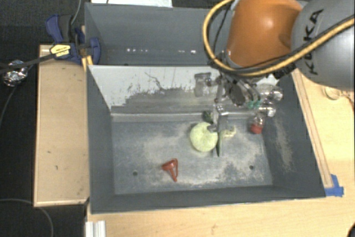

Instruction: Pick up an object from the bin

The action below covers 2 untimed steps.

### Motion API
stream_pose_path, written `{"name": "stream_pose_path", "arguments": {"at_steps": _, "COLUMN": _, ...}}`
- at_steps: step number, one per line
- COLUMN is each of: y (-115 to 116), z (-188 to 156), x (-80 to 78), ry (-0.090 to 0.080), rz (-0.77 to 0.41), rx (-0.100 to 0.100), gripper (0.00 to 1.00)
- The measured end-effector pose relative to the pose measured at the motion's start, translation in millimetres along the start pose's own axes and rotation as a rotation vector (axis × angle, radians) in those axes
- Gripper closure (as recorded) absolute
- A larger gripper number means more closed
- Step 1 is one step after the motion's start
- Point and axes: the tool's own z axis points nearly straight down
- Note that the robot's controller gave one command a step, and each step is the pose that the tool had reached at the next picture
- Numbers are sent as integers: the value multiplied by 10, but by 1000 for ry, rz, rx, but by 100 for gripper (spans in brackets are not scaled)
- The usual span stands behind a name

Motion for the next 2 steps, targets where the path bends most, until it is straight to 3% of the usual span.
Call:
{"name": "stream_pose_path", "arguments": {"at_steps": 1, "y": -138, "z": -2, "x": 47, "ry": -31, "rz": -43, "rx": 3, "gripper": 0}}
{"name": "stream_pose_path", "arguments": {"at_steps": 2, "y": -253, "z": 442, "x": 143, "ry": -6, "rz": -209, "rx": 0, "gripper": 0}}
